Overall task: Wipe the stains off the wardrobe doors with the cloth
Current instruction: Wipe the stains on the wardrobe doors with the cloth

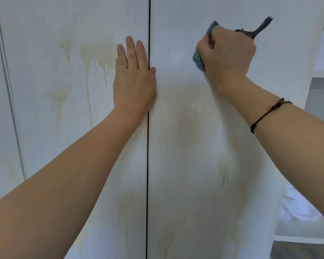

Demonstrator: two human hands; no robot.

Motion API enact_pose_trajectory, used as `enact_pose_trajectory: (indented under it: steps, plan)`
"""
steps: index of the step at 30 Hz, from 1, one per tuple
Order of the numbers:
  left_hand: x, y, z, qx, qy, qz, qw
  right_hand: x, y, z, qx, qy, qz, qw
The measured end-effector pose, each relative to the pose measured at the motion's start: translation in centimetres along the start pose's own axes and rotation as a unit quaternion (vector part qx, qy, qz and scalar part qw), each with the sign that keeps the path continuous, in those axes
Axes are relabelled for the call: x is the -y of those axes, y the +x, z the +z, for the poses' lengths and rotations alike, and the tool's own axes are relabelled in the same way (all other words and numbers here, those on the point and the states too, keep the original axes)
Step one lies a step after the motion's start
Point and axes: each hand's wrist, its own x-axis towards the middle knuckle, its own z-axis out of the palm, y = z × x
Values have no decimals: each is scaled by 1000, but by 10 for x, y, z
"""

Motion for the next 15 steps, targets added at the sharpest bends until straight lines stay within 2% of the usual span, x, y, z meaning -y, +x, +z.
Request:
enact_pose_trajectory:
  steps: [2,4,7,10,12,15]
  plan:
    - [0,0,-1,3,-6,0,1000,12,-55,7,-36,26,-36,998]
    - [1,-1,0,3,-17,-9,1000,19,-130,12,-66,71,-124,988]
    - [3,-5,-3,23,-44,-11,999,13,-229,0,-16,120,-240,963]
    - [13,-10,-10,38,-29,29,998,2,-225,-2,20,102,-332,938]
    - [19,-8,-12,40,-29,44,998,7,-171,8,-26,70,-287,955]
    - [23,-8,-13,36,-45,33,998,43,-83,8,-63,44,-104,992]
